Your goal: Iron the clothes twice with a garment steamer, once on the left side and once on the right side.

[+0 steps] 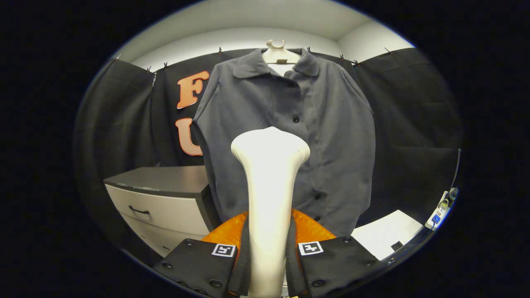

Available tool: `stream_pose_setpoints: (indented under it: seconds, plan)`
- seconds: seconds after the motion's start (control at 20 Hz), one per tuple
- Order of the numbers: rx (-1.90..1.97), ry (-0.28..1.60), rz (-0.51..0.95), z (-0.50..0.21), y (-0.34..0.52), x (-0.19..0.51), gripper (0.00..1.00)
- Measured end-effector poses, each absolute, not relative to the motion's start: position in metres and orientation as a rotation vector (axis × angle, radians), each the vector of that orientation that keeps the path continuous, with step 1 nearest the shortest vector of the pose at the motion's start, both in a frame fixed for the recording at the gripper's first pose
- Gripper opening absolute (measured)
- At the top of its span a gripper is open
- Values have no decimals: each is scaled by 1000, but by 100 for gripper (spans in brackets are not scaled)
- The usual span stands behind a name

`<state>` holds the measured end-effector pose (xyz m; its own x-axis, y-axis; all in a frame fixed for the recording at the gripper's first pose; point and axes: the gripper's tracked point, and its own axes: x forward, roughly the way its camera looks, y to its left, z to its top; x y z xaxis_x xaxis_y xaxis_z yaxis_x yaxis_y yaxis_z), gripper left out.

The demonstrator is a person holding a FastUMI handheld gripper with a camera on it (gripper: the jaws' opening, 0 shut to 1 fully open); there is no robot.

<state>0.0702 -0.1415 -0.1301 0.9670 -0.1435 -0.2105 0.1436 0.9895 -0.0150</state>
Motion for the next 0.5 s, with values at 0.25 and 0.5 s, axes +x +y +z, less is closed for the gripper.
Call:
stream_pose_setpoints:
  seconds: [0.25, 0.5]
  plan:
    - [-24, 131, -194, -72, -187, 93, 41]
    - [-26, 110, -264, -46, -237, 127, 41]
